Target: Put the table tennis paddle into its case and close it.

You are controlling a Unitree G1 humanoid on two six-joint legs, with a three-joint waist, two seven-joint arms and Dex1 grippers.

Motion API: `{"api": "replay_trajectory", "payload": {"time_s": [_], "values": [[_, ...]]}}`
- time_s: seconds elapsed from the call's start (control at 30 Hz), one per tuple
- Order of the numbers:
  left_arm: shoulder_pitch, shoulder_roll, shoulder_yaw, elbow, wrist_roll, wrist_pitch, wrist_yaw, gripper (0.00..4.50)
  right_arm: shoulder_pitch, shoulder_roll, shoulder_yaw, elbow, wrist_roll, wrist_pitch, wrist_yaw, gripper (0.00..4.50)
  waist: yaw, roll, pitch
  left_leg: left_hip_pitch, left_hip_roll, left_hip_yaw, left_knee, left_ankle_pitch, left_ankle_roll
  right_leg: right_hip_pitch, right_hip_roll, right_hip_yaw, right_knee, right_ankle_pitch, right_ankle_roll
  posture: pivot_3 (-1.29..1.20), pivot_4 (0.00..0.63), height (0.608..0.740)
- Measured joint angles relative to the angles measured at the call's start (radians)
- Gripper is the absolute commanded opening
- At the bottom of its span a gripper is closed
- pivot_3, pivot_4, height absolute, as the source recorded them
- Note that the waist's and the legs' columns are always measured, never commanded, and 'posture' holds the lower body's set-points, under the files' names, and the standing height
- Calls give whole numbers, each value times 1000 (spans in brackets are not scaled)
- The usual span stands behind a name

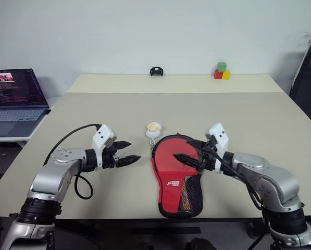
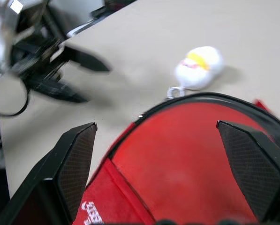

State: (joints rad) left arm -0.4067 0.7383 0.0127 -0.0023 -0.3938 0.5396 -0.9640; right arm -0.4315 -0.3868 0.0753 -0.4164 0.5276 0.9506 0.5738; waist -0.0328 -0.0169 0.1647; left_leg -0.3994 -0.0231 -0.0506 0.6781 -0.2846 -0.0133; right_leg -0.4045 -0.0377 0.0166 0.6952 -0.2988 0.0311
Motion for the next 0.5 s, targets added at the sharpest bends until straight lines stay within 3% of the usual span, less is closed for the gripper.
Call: {"api": "replay_trajectory", "payload": {"time_s": [0.3, 0.5], "values": [[-6, -34, 12, -7, 3, 44, 77, 3847, -95, 6, 151, 256, -86, -102, 90, 4484, 1, 0, 0, 0, 0, 0, 0, 0, 0, 0, 0, 0, 0, 0, 0, 0, 150, 740], [-37, -108, -10, -3, 23, 89, 160, 3847, -113, 6, 200, 383, -194, -171, 81, 4484, 3, -1, 0, 0, 0, 0, 1, 0, 0, 0, 0, -1, 1, 0, 0, 0, 150, 740]]}}
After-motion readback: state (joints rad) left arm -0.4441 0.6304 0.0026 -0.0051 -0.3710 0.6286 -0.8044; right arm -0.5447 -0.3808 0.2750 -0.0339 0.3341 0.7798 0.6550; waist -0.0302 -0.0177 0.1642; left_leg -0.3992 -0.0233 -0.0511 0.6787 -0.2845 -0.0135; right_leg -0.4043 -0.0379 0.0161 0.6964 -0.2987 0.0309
